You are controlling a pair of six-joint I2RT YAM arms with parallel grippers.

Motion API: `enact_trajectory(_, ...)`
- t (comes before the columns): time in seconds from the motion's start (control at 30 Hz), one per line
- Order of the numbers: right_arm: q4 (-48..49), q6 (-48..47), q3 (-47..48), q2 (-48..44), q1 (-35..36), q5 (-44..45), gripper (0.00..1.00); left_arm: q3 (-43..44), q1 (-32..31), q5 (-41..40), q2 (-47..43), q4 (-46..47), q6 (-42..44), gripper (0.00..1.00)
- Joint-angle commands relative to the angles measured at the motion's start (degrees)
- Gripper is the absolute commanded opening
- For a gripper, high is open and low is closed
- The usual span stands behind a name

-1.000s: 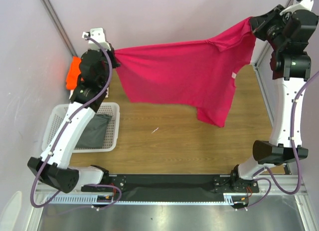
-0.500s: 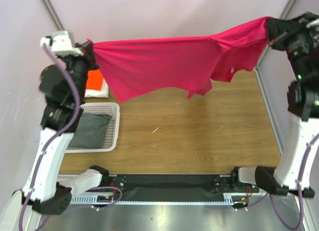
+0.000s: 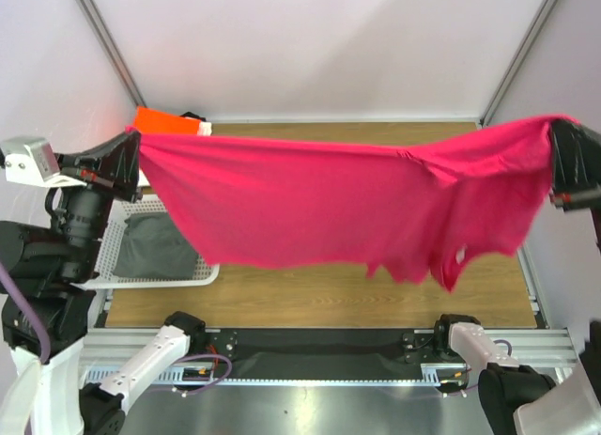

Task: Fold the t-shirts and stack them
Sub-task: Flatten the tshirt out

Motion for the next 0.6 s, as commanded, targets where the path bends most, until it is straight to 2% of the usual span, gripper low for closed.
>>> enact_trajectory(0.0,-10.08,-2.36,5.04,3.09,-0.43,3.57,0.00,0.65,-0.03,1.68,0.76,-8.31,-4.92,0.00)
enact_trajectory(0.1,-13.08,-3.68,2.00,3.90,-0.43,5.76,0.00,-3.73,-0.03,1.59,1.47,-8.16,-6.50,0.00)
enact_trajectory(0.13,-11.78,-4.47,-0.37,3.63,-0.43,6.55,0.00,-7.75,-0.03,1.50,1.47,-7.19,-6.77,0.00)
enact_trajectory(0.2,-8.97,-5.26,-10.91,1.70,-0.43,9.28,0.00,-14.77,-0.03,1.68,1.56,-2.81,-7.30,0.00)
enact_trajectory(0.37,3.86,-5.70,-34.87,-2.08,-0.43,9.29,0.00,-25.96,-0.03,-0.34,5.68,6.85,-8.00,0.00)
enact_trajectory(0.57,18.63,-5.88,-52.32,-0.42,-0.43,7.53,0.00,-36.34,-0.12,-5.61,11.21,18.72,-6.77,0.00)
